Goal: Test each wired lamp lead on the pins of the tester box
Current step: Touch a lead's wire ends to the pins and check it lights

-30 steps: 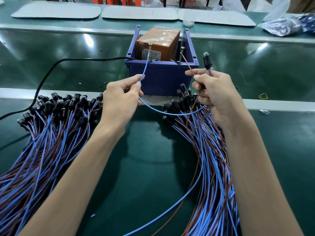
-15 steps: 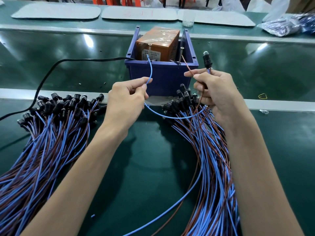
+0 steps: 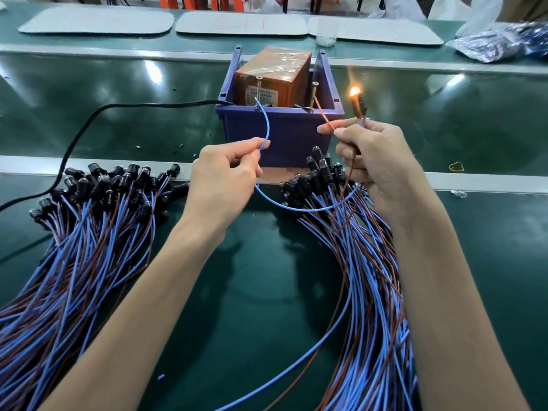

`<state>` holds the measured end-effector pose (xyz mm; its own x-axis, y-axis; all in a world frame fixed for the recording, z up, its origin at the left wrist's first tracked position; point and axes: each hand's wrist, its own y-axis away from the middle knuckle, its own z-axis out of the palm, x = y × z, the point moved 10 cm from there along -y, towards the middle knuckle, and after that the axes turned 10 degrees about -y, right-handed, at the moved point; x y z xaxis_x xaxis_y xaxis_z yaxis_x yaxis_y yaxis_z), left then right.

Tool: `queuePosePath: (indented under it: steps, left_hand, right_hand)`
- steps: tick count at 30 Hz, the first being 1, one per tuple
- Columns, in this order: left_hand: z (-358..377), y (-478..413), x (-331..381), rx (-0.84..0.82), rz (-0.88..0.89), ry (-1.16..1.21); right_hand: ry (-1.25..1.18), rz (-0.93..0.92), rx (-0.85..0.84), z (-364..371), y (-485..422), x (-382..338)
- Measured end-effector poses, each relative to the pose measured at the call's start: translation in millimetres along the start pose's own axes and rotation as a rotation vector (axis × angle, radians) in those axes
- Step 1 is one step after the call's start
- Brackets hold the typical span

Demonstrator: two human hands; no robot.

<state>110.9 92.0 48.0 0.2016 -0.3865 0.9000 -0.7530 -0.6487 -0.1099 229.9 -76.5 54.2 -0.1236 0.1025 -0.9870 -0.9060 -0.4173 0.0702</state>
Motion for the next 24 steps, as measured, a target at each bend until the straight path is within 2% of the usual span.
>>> queuePosePath:
  steps: [19,24]
  left_hand:
    - [-0.2,-1.1,-1.0,0.008,0.001,-0.021]
    - [6.1,3.1,5.6,-0.044,0.018,0.014]
  right_hand:
    - [-0.012,0.001,-0.014,0.9,2.3,-1.8]
    - [0.005,0.006,-0.022,2.9,3.4,-1.8]
